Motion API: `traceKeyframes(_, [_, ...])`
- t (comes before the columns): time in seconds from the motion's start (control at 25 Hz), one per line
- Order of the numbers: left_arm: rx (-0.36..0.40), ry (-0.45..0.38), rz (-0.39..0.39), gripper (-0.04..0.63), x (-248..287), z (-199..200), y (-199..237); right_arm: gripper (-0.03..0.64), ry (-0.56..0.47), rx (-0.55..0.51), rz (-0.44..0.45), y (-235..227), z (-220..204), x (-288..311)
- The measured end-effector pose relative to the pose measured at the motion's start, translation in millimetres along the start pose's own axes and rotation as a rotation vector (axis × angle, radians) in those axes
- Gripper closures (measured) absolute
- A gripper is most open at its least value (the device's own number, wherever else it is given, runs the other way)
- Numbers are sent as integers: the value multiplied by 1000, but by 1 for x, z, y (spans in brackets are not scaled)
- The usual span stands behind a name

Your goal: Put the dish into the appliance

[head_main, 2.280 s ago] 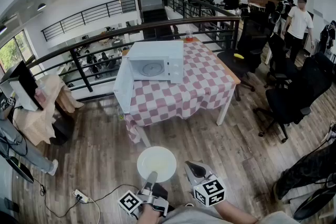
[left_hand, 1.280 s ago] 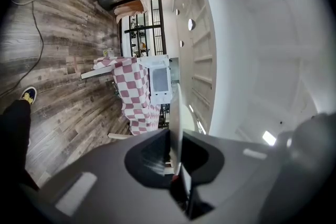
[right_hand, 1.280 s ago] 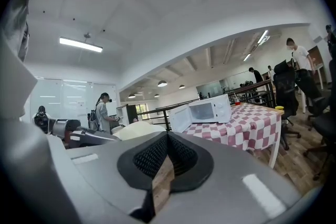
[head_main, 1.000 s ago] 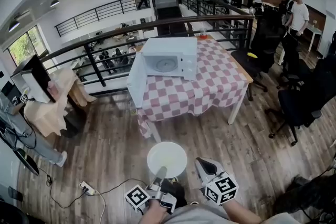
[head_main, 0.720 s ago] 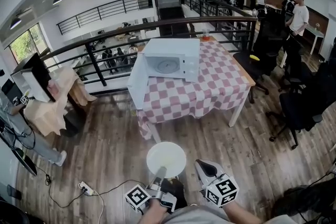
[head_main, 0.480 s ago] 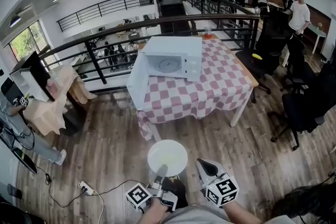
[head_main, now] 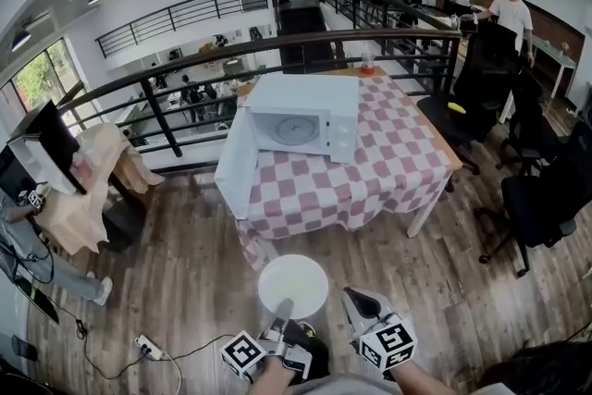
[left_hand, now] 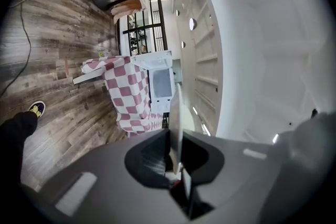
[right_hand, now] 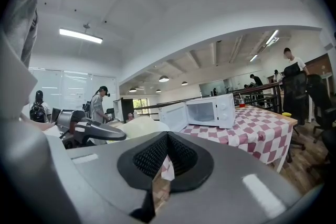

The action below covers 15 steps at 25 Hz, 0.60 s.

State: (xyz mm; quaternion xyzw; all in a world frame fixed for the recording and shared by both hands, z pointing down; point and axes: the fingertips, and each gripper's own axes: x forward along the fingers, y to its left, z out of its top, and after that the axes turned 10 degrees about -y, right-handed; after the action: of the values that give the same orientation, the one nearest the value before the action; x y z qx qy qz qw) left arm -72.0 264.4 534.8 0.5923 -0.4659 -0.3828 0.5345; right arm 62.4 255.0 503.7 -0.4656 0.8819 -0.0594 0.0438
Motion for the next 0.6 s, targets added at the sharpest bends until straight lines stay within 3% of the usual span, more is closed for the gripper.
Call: traceKeyframes(0.6, [7,56,22,569,125,61,-3,618,29,-13,-46,-54,15,129])
